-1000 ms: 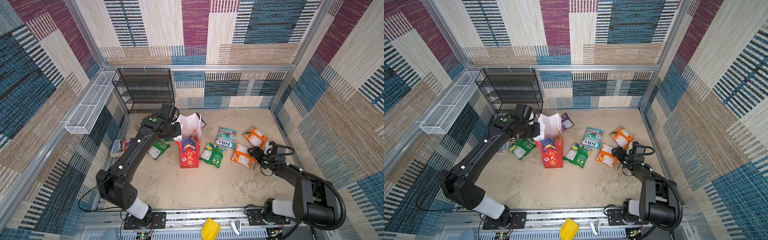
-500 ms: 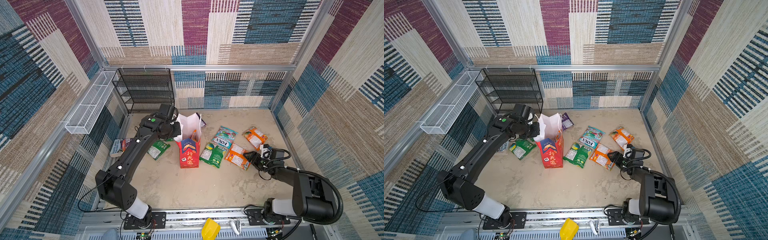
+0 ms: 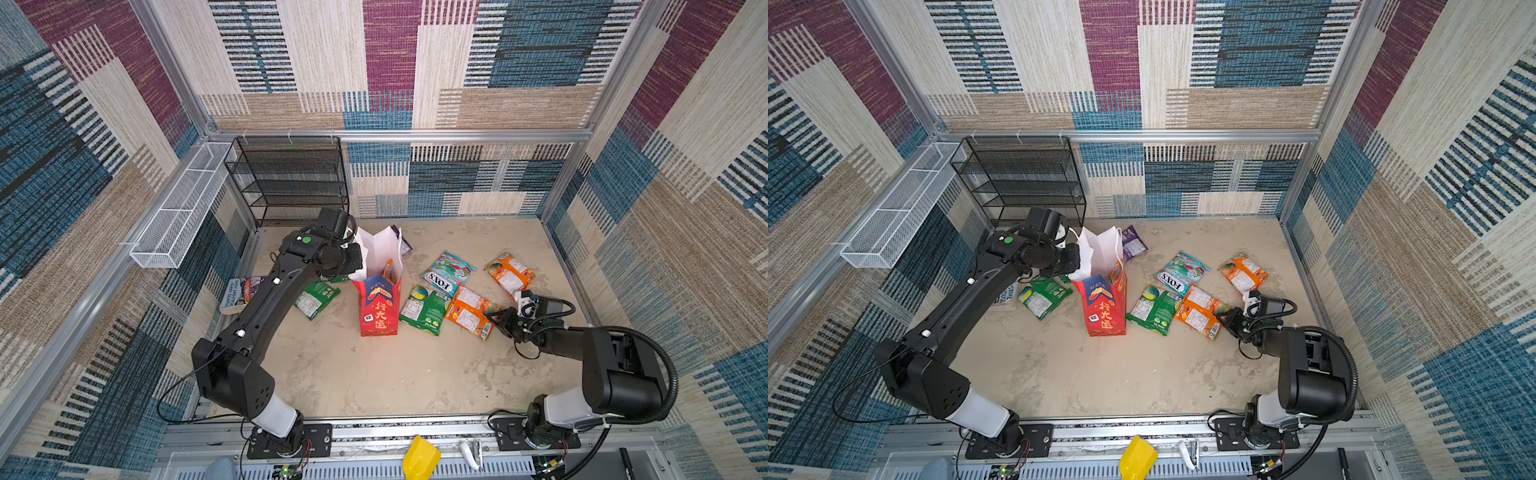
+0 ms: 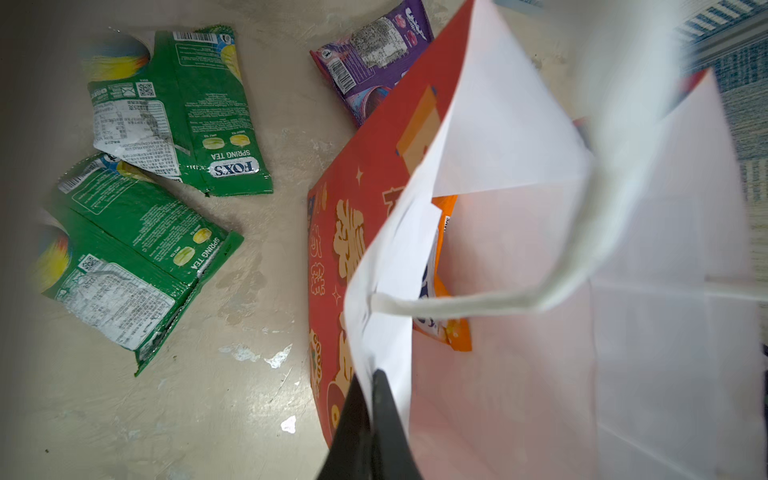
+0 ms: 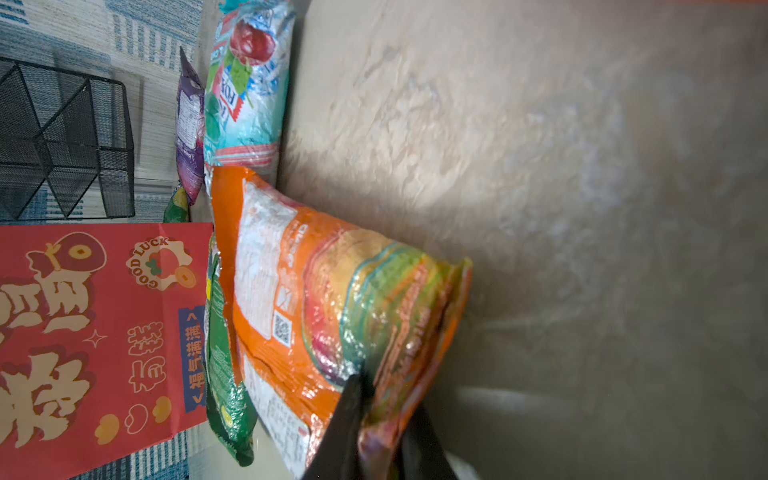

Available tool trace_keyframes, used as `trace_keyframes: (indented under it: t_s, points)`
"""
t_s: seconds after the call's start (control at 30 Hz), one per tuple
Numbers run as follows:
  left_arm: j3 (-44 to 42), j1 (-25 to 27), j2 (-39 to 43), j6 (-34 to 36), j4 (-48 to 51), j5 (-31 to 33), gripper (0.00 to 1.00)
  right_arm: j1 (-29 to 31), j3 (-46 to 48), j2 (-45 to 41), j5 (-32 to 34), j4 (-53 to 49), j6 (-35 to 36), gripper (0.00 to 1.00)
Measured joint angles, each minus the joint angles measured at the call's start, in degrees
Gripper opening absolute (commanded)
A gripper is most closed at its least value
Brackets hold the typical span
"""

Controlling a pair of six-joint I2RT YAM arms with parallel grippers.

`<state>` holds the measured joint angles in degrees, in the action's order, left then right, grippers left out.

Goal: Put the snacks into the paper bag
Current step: 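Lower the right gripper onto the orange fruit-candy bag and grasp its edge, then lift the orange fruit-candy bag with the right gripper and carry it over the bag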

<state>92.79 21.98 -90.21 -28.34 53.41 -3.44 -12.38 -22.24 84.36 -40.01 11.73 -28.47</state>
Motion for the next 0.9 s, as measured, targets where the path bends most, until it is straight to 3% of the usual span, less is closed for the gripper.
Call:
trace_keyframes:
  t_s: [0.17, 0.37, 0.67, 0.9]
  points:
    - [0.0, -0.4, 0.0, 0.0, 0.0, -1.2, 0.0, 0.0, 0.6, -2.2, 0.0, -0.5, 0.0, 0.01]
    - [-0.1, -0.6, 0.1, 0.0, 0.0, -1.5, 0.0, 0.2, 1.3, -7.9, -0.4, -3.3, -1.1, 0.0]
    - [-0.6, -1.4, 0.3, -0.2, -0.6, -4.3, 0.0, 0.4, -3.1, -26.5, -0.4, -12.7, -3.5, 0.0]
    - [-1.0, -1.5, 0.3, -0.4, -0.8, -5.7, 0.0, 3.8, -11.8, -37.2, 0.2, -20.7, -7.1, 0.0]
